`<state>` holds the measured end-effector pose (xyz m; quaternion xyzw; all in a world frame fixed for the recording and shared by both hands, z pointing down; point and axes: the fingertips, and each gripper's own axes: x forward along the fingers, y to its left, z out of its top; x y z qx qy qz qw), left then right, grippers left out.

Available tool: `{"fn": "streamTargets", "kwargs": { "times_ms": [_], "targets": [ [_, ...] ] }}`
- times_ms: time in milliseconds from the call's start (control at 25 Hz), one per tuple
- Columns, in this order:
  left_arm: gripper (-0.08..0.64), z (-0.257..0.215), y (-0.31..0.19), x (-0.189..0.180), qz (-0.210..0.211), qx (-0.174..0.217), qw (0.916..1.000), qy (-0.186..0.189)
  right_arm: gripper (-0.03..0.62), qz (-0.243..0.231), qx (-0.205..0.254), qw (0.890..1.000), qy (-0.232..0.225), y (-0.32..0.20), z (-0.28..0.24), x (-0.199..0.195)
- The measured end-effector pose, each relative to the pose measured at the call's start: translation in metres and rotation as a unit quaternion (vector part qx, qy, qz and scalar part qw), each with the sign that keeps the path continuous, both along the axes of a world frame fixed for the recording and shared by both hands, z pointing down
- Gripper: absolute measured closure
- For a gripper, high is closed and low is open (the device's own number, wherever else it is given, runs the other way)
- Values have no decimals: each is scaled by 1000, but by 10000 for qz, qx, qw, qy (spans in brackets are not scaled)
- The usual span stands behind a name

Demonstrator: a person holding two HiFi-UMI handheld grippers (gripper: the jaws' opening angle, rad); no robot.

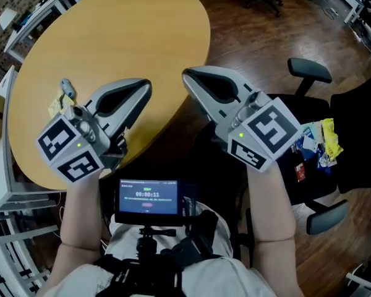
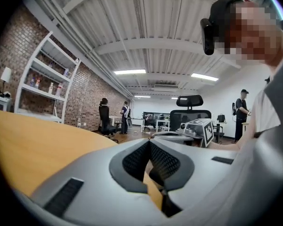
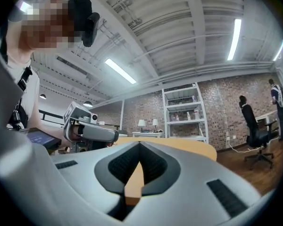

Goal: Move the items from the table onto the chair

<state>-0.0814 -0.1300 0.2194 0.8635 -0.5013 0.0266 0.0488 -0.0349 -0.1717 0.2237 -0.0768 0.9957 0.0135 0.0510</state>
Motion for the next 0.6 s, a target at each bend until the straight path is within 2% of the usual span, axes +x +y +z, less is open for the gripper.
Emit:
{"fn": "streamTargets", "kwargs": {
  "times_ms": [240, 600],
  "targets": [
    [549, 11, 36, -65, -774, -158, 9969, 21, 588, -693, -124, 9975, -43, 29, -5, -63],
    [549, 23, 97, -156, -1818, -211, 9831, -67, 588, -1505, -160, 9884, 113, 83, -3, -144]
  ]
}}
